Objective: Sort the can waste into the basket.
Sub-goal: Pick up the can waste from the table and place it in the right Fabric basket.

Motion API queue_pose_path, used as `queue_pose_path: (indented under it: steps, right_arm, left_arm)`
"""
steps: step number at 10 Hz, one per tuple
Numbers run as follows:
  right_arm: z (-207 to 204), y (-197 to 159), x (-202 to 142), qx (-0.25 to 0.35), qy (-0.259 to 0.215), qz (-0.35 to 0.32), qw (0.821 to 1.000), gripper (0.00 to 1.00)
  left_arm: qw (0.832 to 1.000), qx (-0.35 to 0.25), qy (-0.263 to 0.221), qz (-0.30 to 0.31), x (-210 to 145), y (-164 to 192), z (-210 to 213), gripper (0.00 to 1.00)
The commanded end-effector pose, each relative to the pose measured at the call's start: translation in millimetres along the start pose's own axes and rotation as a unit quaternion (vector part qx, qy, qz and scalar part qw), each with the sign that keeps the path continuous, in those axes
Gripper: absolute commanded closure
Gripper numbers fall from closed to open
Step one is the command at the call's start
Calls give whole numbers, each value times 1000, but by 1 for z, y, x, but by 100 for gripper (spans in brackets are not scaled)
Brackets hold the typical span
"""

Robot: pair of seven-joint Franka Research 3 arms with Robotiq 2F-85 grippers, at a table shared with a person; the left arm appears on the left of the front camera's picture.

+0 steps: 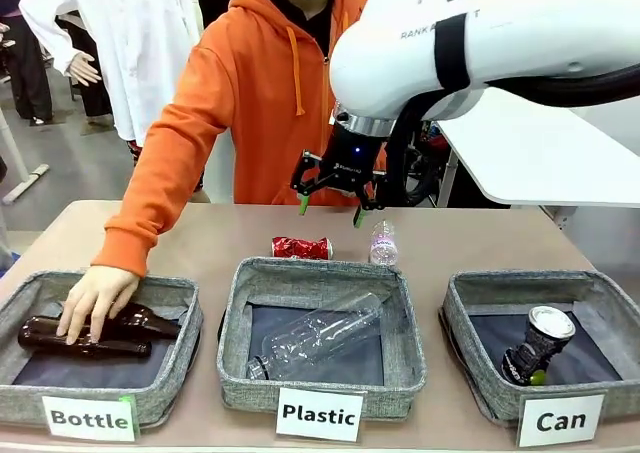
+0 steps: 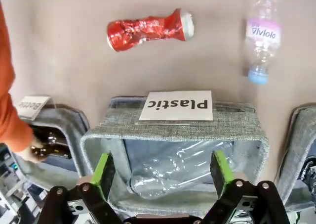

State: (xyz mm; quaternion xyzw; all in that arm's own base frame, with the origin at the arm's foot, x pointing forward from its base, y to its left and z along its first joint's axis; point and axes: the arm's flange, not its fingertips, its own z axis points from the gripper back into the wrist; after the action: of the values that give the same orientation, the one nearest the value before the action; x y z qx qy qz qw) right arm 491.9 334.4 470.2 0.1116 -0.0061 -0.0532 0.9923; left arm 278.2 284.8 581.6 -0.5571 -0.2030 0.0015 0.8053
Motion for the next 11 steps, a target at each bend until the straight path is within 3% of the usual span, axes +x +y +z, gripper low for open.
queue_pose_path:
  steps: [1,4,6,7,8,9,11]
  right_arm:
    - [13,-9,-4,21,-6,10,1000,0]
    - [9,-3,1,4,-7,0,1000,0]
    - [8,-4,15,-19,-17,21,999,0]
    - [6,0,23,-22,-13,52,998,0]
    - [2,6,34,-28,-12,74,997,0]
    - [-5,12,48,-42,-13,99,994,0]
    - [-22,20,78,-64,5,137,988,0]
  left_arm:
    - [999,-18,37,-18,-1,-8,-44,0]
    - [982,-38,184,-22,-35,-9,-182,0]
    - [966,-32,255,14,-63,6,-248,0]
    - [967,0,255,18,-77,13,-272,0]
    - [973,53,226,12,-83,22,-294,0]
    - [965,-30,260,14,-72,12,-269,0]
    - [965,-30,260,14,-72,12,-269,0]
